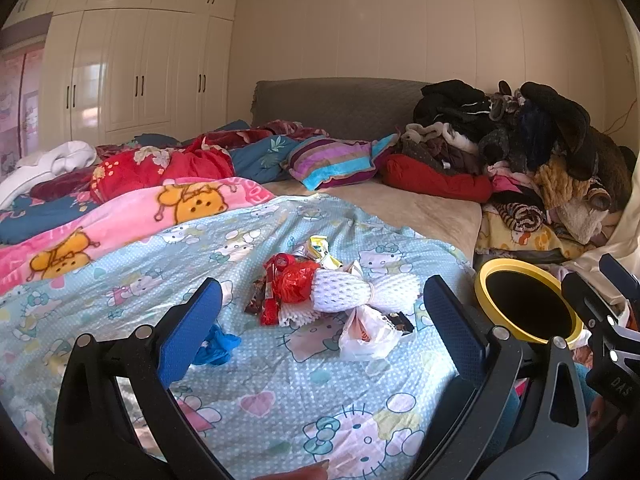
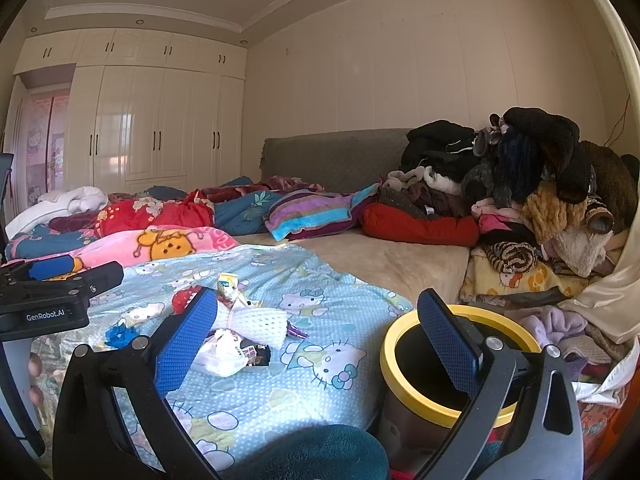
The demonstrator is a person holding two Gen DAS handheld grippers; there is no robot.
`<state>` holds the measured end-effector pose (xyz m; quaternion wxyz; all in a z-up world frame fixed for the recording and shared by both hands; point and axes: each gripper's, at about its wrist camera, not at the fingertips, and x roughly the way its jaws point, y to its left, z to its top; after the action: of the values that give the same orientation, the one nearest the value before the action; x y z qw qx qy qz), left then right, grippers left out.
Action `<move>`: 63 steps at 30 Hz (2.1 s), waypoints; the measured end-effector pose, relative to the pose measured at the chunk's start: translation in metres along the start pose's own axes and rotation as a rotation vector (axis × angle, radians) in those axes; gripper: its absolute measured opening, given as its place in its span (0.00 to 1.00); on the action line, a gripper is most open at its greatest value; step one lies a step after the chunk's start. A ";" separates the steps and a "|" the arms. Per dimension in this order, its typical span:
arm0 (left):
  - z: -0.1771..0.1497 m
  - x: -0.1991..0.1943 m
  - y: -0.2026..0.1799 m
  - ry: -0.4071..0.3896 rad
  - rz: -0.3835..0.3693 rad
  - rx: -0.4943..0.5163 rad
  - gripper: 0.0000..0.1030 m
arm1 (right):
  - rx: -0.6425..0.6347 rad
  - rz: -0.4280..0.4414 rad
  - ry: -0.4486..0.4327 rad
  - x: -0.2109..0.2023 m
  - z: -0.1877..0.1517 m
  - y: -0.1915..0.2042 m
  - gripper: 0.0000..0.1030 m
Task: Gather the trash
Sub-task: 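Move both tools toward the trash pile on the bed sheet, then grasp the blue cloth with the left tool while the right tool grasps the white foam net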
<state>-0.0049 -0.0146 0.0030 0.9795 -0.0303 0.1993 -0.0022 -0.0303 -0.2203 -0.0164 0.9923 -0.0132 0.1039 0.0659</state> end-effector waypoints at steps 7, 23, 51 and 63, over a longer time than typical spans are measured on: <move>-0.001 0.001 0.000 0.005 -0.006 0.001 0.90 | 0.001 -0.001 0.001 0.001 -0.001 0.000 0.94; 0.001 0.010 0.029 -0.003 0.063 -0.040 0.90 | -0.082 0.100 -0.015 0.013 0.004 0.022 0.94; -0.015 0.093 0.151 0.191 0.175 -0.148 0.90 | -0.377 0.411 0.292 0.160 0.010 0.118 0.94; -0.060 0.148 0.146 0.402 0.087 -0.168 0.75 | -0.561 0.391 0.554 0.230 -0.036 0.141 0.64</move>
<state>0.1069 0.1248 -0.1186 0.9133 -0.1023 0.3911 0.0505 0.1667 -0.0523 -0.1014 0.8538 -0.2794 0.3449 0.2722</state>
